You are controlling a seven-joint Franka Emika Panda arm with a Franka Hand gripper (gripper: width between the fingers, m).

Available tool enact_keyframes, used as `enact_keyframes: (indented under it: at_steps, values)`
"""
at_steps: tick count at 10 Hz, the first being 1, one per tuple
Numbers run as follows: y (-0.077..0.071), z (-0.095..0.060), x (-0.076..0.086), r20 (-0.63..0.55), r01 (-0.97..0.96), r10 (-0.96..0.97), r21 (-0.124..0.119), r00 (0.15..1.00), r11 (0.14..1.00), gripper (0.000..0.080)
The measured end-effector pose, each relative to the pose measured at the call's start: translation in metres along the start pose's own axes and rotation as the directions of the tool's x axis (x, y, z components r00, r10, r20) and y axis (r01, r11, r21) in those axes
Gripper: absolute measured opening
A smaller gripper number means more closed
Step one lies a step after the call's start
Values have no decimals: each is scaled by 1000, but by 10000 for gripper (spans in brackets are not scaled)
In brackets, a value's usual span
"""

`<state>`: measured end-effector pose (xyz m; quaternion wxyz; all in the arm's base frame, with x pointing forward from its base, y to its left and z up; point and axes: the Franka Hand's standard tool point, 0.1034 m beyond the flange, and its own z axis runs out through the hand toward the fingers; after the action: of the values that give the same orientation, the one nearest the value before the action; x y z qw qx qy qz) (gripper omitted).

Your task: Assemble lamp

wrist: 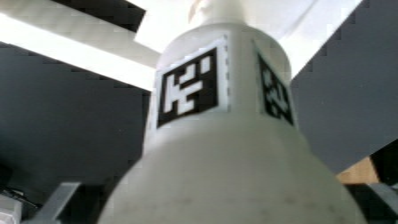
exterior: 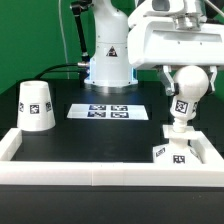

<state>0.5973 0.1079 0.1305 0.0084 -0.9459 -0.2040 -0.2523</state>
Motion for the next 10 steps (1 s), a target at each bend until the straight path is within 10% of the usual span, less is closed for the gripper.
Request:
enact_keyframes:
  at_steps: [10]
  values:
    - [-5,8,-13,-52,6,-8,-23,999,1000,576]
